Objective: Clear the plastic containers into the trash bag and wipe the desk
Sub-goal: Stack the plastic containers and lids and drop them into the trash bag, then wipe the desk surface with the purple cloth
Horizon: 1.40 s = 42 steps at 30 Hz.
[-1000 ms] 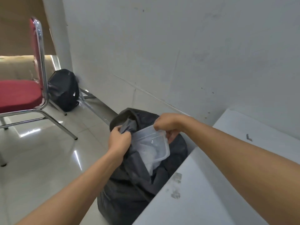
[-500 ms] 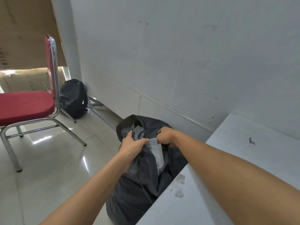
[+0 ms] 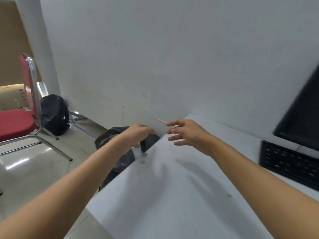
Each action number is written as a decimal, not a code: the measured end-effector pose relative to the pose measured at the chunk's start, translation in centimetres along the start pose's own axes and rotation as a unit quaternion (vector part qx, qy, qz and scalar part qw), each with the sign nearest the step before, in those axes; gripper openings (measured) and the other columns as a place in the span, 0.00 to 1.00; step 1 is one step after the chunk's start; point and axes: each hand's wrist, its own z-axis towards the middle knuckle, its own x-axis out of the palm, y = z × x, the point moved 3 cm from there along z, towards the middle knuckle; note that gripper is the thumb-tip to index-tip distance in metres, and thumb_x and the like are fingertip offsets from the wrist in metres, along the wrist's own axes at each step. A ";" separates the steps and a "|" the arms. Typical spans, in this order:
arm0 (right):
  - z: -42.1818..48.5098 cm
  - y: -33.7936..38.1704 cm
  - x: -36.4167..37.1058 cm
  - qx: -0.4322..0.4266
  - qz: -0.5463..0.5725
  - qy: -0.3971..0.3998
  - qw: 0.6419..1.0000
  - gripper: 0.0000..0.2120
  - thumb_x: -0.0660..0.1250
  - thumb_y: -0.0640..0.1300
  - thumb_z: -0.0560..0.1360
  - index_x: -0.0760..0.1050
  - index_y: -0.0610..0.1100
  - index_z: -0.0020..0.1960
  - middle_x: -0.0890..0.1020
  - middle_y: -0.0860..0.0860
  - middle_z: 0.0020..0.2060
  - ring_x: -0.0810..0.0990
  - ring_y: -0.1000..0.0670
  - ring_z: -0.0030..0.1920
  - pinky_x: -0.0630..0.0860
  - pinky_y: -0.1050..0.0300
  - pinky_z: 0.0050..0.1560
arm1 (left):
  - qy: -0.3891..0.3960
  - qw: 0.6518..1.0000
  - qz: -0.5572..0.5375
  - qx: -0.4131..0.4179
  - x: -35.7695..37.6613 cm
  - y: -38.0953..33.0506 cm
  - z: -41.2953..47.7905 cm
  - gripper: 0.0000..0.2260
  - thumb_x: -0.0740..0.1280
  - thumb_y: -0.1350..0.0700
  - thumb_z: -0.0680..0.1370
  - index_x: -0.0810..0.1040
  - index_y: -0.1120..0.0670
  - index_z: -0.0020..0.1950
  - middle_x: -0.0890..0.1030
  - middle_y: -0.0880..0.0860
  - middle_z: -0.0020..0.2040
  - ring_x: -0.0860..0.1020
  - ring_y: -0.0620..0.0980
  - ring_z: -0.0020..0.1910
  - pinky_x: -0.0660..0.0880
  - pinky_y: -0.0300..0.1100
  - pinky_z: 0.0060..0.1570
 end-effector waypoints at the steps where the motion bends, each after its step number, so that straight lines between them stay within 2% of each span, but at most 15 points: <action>1: -2.1 -0.3 -1.0 0.002 0.011 -0.010 1.000 0.14 0.64 0.38 0.81 0.77 0.44 0.65 0.84 0.44 0.56 0.85 0.44 0.55 0.81 0.46 0.60 | 0.010 1.000 0.004 0.016 0.9 -0.7 -1.2 0.11 0.67 0.51 0.79 0.80 0.51 0.60 0.79 0.52 0.57 0.76 0.52 0.58 0.74 0.46 0.55; 3: -7.4 -1.4 -4.1 0.003 0.033 -0.037 0.999 0.14 0.64 0.37 0.81 0.77 0.44 0.65 0.84 0.43 0.57 0.85 0.43 0.55 0.80 0.46 0.59 | 0.051 0.997 0.029 0.045 4.3 -2.9 -4.0 0.10 0.68 0.51 0.79 0.79 0.50 0.60 0.81 0.51 0.59 0.78 0.51 0.58 0.74 0.45 0.52; 5: -12.5 -3.0 -7.3 0.008 0.048 -0.073 0.996 0.13 0.65 0.37 0.80 0.77 0.44 0.64 0.84 0.42 0.57 0.86 0.43 0.55 0.80 0.46 0.58 | 0.097 0.991 0.064 0.065 8.3 -5.2 -7.2 0.14 0.68 0.52 0.80 0.78 0.51 0.64 0.81 0.52 0.61 0.79 0.50 0.60 0.76 0.45 0.52; 10: -24.7 -7.6 -13.8 0.038 0.083 -0.174 0.980 0.13 0.64 0.39 0.81 0.77 0.45 0.65 0.85 0.45 0.55 0.86 0.45 0.53 0.83 0.50 0.54 | 0.180 0.973 0.060 0.130 17.9 -11.0 -15.1 0.12 0.67 0.53 0.80 0.81 0.52 0.62 0.83 0.49 0.58 0.81 0.47 0.57 0.79 0.49 0.59; 19: -43.4 -14.7 -22.2 0.085 0.083 -0.321 0.940 0.11 0.64 0.42 0.81 0.78 0.49 0.62 0.85 0.50 0.52 0.87 0.52 0.49 0.84 0.54 0.53 | 0.286 0.934 0.067 0.205 35.7 -17.9 -27.2 0.14 0.66 0.53 0.81 0.79 0.53 0.65 0.81 0.51 0.61 0.79 0.50 0.60 0.79 0.44 0.54; 25: -52.8 -19.7 -26.0 0.103 0.122 -0.410 0.898 0.11 0.63 0.40 0.81 0.79 0.47 0.61 0.86 0.48 0.52 0.87 0.50 0.50 0.84 0.52 0.53 | 0.360 0.900 0.078 0.234 45.0 -19.0 -32.7 0.11 0.67 0.53 0.80 0.79 0.51 0.63 0.82 0.48 0.56 0.81 0.44 0.54 0.81 0.42 0.50; 29: -56.2 -23.0 -28.3 0.114 0.140 -0.446 0.877 0.11 0.64 0.39 0.81 0.80 0.47 0.59 0.86 0.48 0.51 0.87 0.49 0.49 0.84 0.53 0.51 | 0.386 0.889 0.073 0.236 49.4 -19.7 -35.0 0.10 0.67 0.55 0.80 0.80 0.51 0.60 0.83 0.48 0.54 0.81 0.44 0.53 0.82 0.45 0.52; 31: -56.9 -23.7 -29.4 0.092 0.151 -0.472 0.864 0.11 0.63 0.37 0.80 0.80 0.46 0.58 0.86 0.48 0.50 0.87 0.49 0.48 0.83 0.54 0.49 | 0.390 0.889 0.067 0.230 50.6 -19.7 -35.4 0.10 0.67 0.55 0.80 0.80 0.52 0.61 0.83 0.50 0.55 0.82 0.46 0.54 0.82 0.46 0.53; 32: -57.3 -23.9 -30.1 0.065 0.168 -0.502 0.846 0.12 0.62 0.36 0.80 0.80 0.45 0.58 0.86 0.47 0.49 0.86 0.49 0.47 0.83 0.54 0.48 | 0.394 0.889 0.064 0.226 51.0 -19.7 -35.5 0.10 0.67 0.56 0.80 0.79 0.53 0.61 0.83 0.50 0.55 0.81 0.46 0.54 0.82 0.46 0.53; 34: -58.4 -25.0 -32.9 0.007 0.209 -0.585 0.783 0.12 0.61 0.33 0.79 0.81 0.42 0.56 0.85 0.45 0.47 0.85 0.48 0.45 0.82 0.54 0.45 | 0.403 0.888 0.052 0.215 52.9 -19.7 -35.5 0.11 0.67 0.56 0.80 0.79 0.53 0.62 0.83 0.51 0.56 0.81 0.46 0.55 0.82 0.47 0.55; 36: -58.9 -26.5 -35.8 0.006 0.220 -0.631 0.743 0.13 0.61 0.32 0.78 0.81 0.40 0.56 0.85 0.43 0.45 0.84 0.48 0.44 0.82 0.54 0.43 | 0.408 0.890 0.035 0.201 54.6 -19.9 -35.1 0.11 0.67 0.56 0.80 0.79 0.53 0.63 0.82 0.51 0.57 0.81 0.47 0.56 0.82 0.49 0.56; 37: -58.6 -27.5 -37.2 0.024 0.215 -0.634 0.743 0.13 0.61 0.32 0.78 0.81 0.40 0.57 0.85 0.43 0.46 0.84 0.48 0.43 0.82 0.54 0.43 | 0.411 0.890 0.029 0.193 55.6 -20.0 -34.8 0.12 0.67 0.56 0.80 0.79 0.54 0.63 0.82 0.52 0.57 0.81 0.48 0.56 0.82 0.49 0.56; 40: -56.4 -30.9 -40.6 0.109 0.159 -0.608 0.770 0.12 0.63 0.33 0.77 0.81 0.40 0.57 0.84 0.43 0.48 0.83 0.49 0.43 0.83 0.56 0.41 | 0.410 0.896 0.011 0.170 58.1 -20.3 -33.9 0.12 0.66 0.58 0.80 0.78 0.54 0.63 0.82 0.52 0.58 0.81 0.49 0.57 0.82 0.50 0.56; 42: -54.5 -32.8 -43.0 0.162 0.066 -0.592 0.786 0.12 0.62 0.34 0.77 0.81 0.42 0.57 0.84 0.45 0.51 0.81 0.50 0.45 0.83 0.55 0.45 | 0.411 0.898 -0.003 0.156 59.4 -20.8 -33.3 0.12 0.66 0.58 0.80 0.79 0.54 0.63 0.83 0.53 0.58 0.82 0.49 0.57 0.82 0.49 0.55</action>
